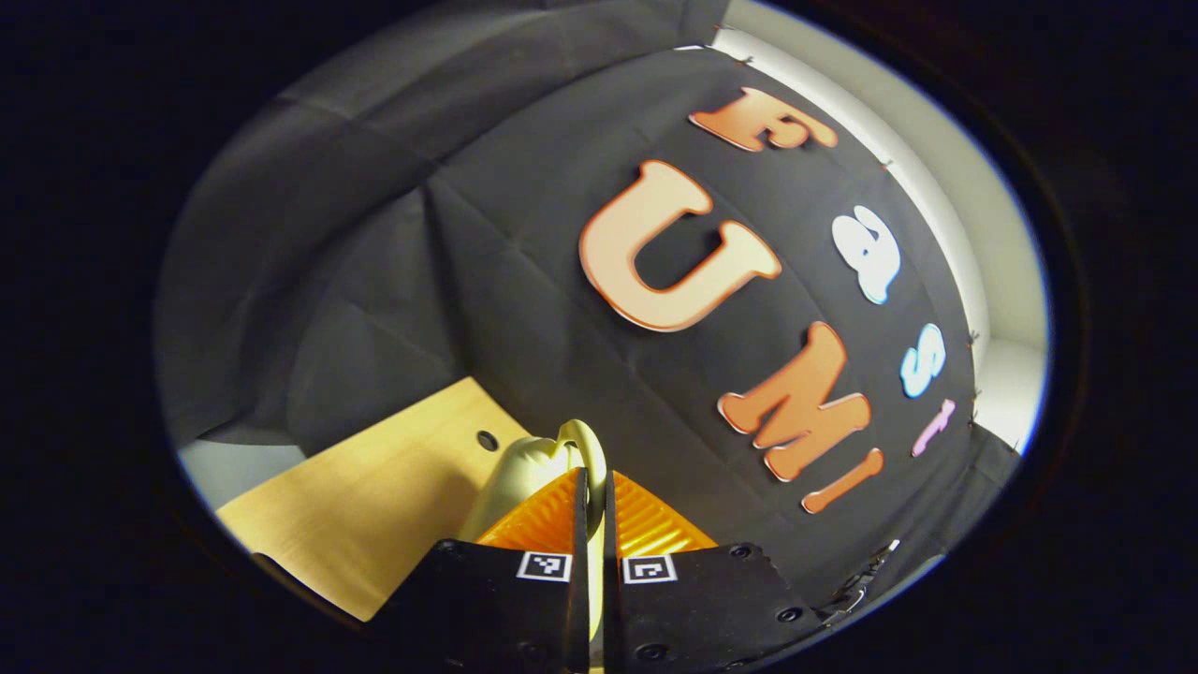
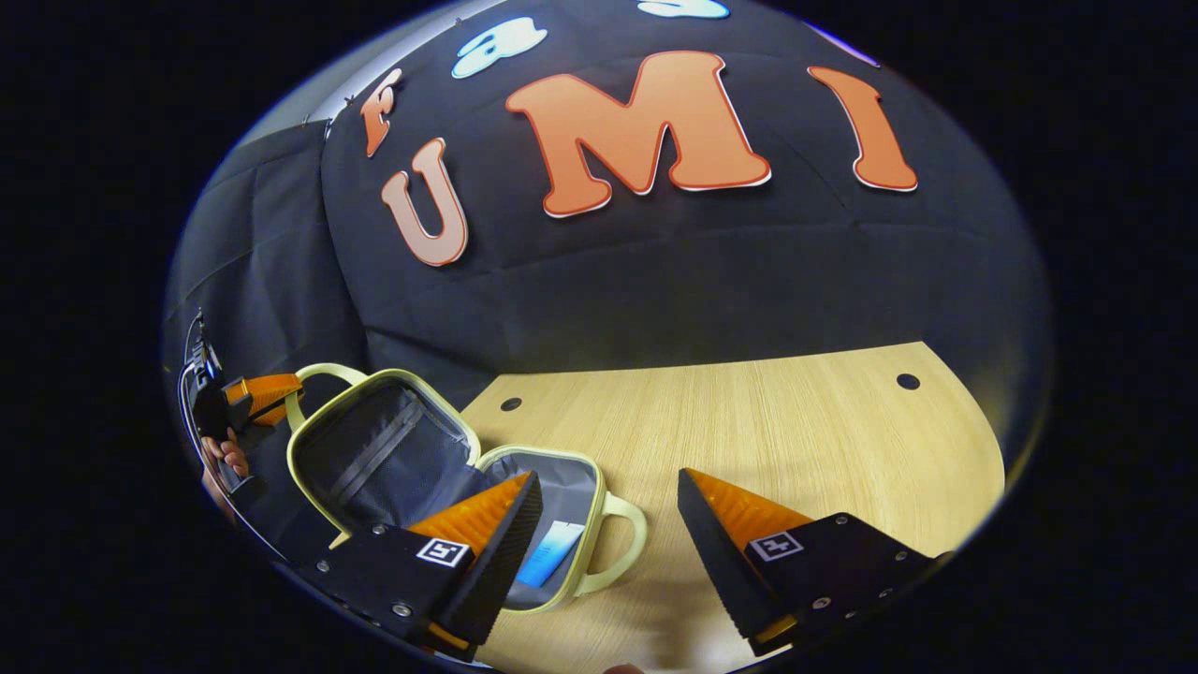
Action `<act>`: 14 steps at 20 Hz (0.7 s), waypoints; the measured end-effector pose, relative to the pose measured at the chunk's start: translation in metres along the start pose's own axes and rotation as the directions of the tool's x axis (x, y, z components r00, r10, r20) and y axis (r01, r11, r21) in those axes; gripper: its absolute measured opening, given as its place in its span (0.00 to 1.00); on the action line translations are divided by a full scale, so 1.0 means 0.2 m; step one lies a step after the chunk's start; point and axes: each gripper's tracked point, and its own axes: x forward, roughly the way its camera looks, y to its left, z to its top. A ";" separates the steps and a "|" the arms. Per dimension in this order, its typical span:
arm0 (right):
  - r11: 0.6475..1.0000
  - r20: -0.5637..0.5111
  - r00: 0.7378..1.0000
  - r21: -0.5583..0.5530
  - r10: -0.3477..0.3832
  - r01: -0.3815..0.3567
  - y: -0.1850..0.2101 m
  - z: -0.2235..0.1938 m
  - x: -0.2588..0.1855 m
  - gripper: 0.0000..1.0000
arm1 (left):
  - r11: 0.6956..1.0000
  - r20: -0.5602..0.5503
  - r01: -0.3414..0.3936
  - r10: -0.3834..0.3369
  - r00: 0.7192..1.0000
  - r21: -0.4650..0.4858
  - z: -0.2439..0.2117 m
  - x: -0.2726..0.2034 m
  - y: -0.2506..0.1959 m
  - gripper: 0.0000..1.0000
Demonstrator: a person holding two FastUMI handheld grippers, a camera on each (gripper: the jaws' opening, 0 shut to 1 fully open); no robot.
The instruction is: First open the suitcase, pack the skin care products into it, and then close the suitcase.
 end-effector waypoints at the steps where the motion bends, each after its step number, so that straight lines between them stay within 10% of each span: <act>1: 1.000 0.012 1.000 -0.002 0.006 -0.006 -0.04 0.00 -0.01 0.93 | 0.999 -0.017 0.026 -0.026 1.000 0.020 -0.06 0.01 -0.10 0.06; 7: 0.999 0.094 0.996 -0.031 0.014 -0.011 -0.18 0.11 -0.11 0.94 | 0.984 -0.163 0.139 -0.119 0.979 0.115 -0.57 0.17 -0.65 0.06; 14: 0.999 0.107 0.994 -0.041 -0.011 0.015 -0.42 0.12 -0.22 0.94 | 0.968 -0.321 0.165 -0.098 0.942 0.187 -1.17 0.44 -0.78 0.06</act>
